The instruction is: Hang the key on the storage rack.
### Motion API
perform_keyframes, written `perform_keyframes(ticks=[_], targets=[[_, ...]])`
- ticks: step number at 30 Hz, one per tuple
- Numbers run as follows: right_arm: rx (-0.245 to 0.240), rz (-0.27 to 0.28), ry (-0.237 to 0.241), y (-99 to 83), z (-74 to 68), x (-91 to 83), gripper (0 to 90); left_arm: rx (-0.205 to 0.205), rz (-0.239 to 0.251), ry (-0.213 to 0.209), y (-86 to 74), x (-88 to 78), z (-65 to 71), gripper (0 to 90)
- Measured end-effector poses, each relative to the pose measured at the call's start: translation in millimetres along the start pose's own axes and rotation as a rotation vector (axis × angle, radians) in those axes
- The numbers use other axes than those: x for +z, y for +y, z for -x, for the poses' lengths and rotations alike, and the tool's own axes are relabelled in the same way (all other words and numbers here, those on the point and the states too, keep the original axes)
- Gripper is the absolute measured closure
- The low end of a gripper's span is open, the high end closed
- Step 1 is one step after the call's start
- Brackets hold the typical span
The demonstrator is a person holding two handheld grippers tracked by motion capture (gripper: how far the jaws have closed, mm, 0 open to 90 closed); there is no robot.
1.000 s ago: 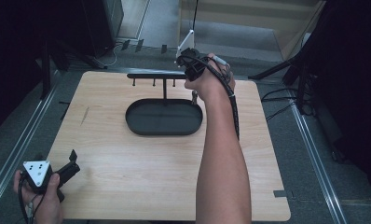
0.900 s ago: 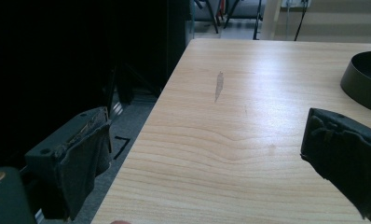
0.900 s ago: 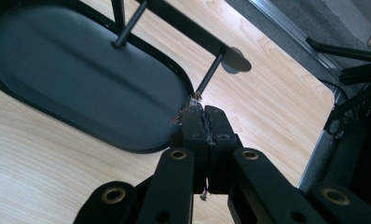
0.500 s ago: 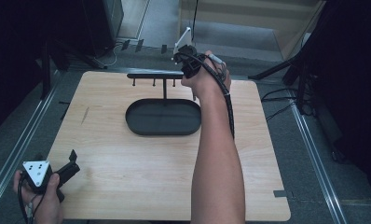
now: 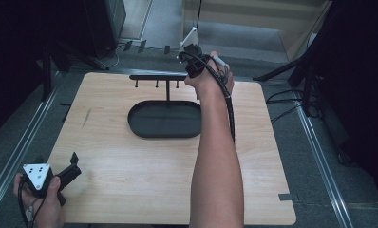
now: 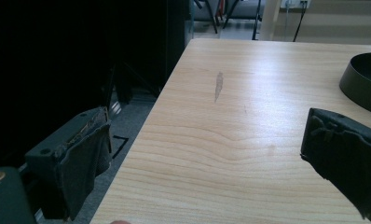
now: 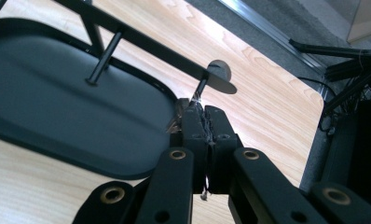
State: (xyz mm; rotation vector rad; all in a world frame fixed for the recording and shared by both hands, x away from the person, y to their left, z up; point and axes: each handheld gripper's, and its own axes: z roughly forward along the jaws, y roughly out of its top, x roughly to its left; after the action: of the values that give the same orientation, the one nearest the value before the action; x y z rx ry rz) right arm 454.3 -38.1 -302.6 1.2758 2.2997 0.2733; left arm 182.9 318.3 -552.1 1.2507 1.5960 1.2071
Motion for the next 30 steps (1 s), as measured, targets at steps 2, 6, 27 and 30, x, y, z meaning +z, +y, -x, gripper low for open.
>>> perform_keyframes(ticks=[2,6,27,30], targets=[[0.017,0.001,0.008,-1.3,1.5,1.1,88.5,0.0,0.0,0.0,0.0,0.0,0.0,2.2],[0.029,-0.003,0.01,-5.1,4.1,3.2,87.7,0.002,0.0,0.001,0.0,-0.1,0.1,2.2],[0.151,-0.024,0.071,-55.8,41.5,27.2,72.9,0.008,0.002,0.003,0.0,-0.1,1.3,2.2],[0.172,-0.034,0.086,-66.7,47.8,33.6,69.0,0.009,0.004,0.004,-0.1,0.0,1.6,2.2]])
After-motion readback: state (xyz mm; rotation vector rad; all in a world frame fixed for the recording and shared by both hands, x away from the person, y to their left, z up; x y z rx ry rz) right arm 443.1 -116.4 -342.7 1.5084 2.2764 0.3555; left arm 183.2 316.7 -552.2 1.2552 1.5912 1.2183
